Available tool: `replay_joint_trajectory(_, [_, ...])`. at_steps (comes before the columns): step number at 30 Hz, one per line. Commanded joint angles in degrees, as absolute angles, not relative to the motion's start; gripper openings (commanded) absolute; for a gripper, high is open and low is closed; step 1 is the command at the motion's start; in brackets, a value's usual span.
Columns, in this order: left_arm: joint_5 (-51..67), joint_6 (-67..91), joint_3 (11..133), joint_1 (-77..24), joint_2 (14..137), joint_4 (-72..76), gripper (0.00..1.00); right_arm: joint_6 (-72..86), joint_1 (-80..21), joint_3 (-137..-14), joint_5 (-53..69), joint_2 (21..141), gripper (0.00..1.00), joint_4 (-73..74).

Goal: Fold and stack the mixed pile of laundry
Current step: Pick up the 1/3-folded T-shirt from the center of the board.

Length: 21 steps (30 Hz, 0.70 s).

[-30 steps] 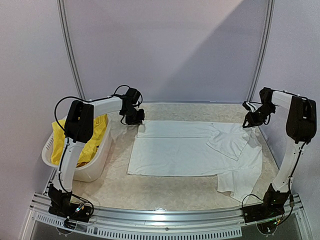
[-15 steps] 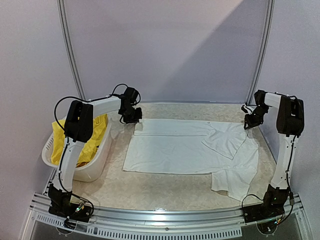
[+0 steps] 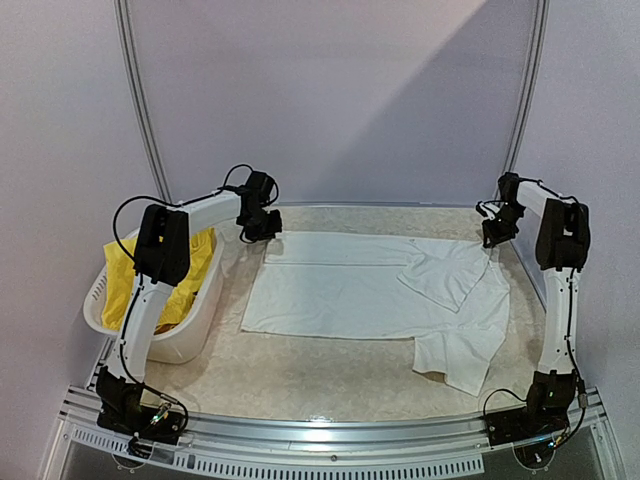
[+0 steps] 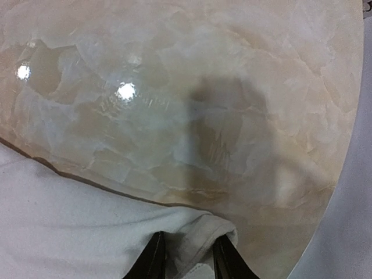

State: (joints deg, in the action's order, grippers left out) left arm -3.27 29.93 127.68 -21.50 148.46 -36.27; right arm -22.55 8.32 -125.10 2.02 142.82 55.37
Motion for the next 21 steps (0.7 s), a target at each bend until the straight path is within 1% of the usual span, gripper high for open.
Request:
replay_joint_trajectory(1, [-4.37, 28.90, 128.23, -20.17, 147.14, -36.81, 0.11, -21.44, 8.20, -126.41, 2.94, 143.38, 0.29, 57.12])
replay_joint_trajectory(2, [-4.18, 28.80, 127.92, -20.26, 146.38, -36.63, 0.16, -21.18, 8.23, -126.05, 3.55, 142.52, 0.29, 57.28])
replay_joint_trajectory(5, [-4.64, 27.74, 126.17, -20.99, 143.31, -35.70, 0.25, -20.36, 8.23, -122.74, 5.68, 138.24, 0.30, 56.83])
replay_joint_trajectory(7, [-5.51, 26.62, 124.34, -21.90, 140.43, -34.50, 0.32, -20.06, 8.18, -118.74, 6.94, 133.92, 0.31, 55.32])
replay_joint_trajectory(9, [-7.46, 24.85, 123.35, -23.15, 137.64, -34.33, 0.37, -20.11, 8.19, -114.10, 8.15, 127.00, 0.35, 53.45])
replay_joint_trajectory(13, [-10.40, 20.75, 123.29, -26.42, 132.35, -34.87, 0.41, -23.07, 8.26, -103.16, 14.74, 114.75, 0.39, 51.88])
replay_joint_trajectory(16, [-12.52, 17.04, 121.68, -29.95, 127.91, -35.12, 0.43, -26.72, 8.16, -91.22, 21.51, 103.99, 0.40, 51.16])
replay_joint_trajectory(21, [-14.40, 11.94, 114.58, -36.64, 121.03, -34.52, 0.44, -39.65, 7.03, -75.76, 29.35, 89.90, 0.43, 56.00])
